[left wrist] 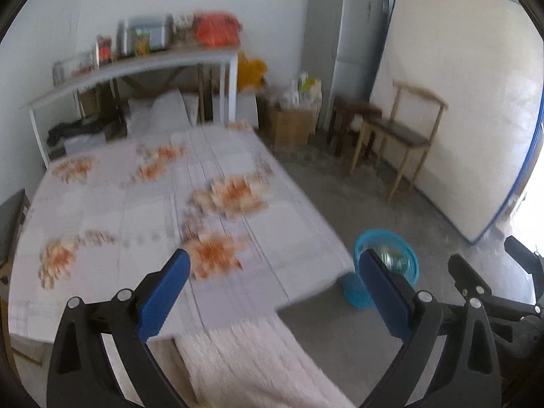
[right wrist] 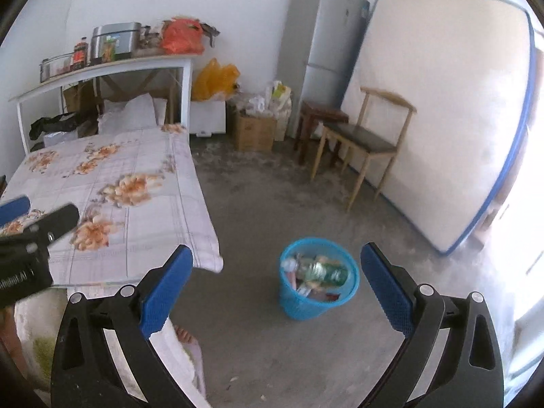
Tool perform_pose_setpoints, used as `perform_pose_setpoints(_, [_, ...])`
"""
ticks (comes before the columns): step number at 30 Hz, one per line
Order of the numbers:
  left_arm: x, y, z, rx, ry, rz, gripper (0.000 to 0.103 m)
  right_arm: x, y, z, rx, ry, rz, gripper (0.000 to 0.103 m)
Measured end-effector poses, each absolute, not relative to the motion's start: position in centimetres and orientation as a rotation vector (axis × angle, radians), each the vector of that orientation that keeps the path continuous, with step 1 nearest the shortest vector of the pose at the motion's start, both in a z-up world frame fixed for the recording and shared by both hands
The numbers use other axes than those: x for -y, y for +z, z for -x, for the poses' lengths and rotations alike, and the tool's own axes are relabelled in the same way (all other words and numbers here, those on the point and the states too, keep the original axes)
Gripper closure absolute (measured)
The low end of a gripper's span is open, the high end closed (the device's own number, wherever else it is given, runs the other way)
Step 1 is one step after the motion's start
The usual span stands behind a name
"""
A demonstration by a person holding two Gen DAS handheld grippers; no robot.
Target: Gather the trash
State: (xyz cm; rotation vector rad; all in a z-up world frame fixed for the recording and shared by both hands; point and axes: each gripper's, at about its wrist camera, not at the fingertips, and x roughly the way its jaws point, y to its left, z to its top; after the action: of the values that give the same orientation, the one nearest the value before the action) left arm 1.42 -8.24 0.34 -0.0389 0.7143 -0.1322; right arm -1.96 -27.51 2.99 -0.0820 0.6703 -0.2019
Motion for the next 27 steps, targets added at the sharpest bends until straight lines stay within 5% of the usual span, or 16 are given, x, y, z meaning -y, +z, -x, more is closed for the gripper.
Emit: perform_pose_setpoints(27, [11.2,-2.5,-2.1,-0.842,-0.13,-0.06,0.006,32.1,0.6,2.5,-0.786,-0.345,-0.034,0.008])
